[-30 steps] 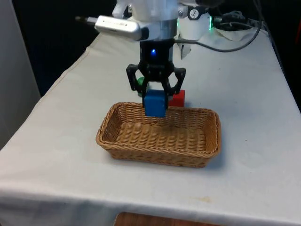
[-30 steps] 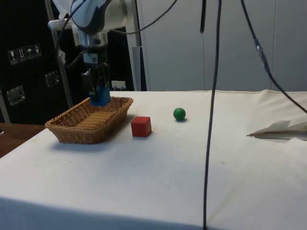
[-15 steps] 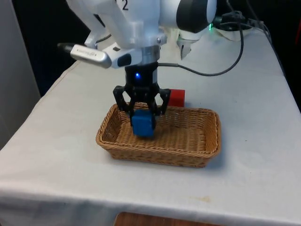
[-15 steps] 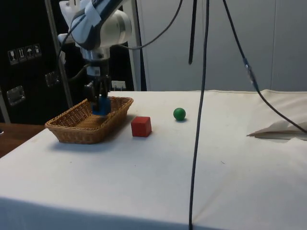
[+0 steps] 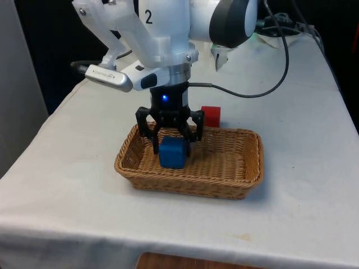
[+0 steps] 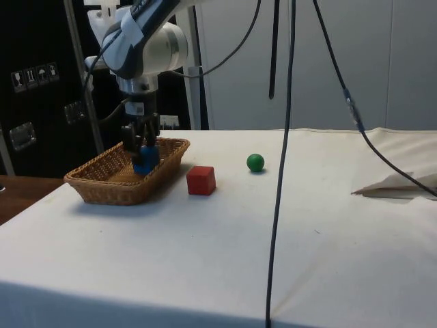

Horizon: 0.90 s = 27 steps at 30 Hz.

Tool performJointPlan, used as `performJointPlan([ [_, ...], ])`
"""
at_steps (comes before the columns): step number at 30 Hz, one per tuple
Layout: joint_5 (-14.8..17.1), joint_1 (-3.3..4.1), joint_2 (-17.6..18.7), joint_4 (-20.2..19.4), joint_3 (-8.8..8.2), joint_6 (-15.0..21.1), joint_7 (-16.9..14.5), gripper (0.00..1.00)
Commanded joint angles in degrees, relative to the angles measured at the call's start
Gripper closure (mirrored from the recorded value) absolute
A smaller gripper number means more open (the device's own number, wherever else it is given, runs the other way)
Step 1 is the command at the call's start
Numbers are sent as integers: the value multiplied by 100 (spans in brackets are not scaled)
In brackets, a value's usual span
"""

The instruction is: Place all non-red objects into the basket.

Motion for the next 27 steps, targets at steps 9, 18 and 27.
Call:
performJointPlan([
  [9, 34, -23, 0, 11, 34, 0, -34, 0],
  [18, 6, 6, -63, 0, -29, -40, 0, 0],
  [27, -86, 120, -630, -390, -138, -246, 0, 0],
])
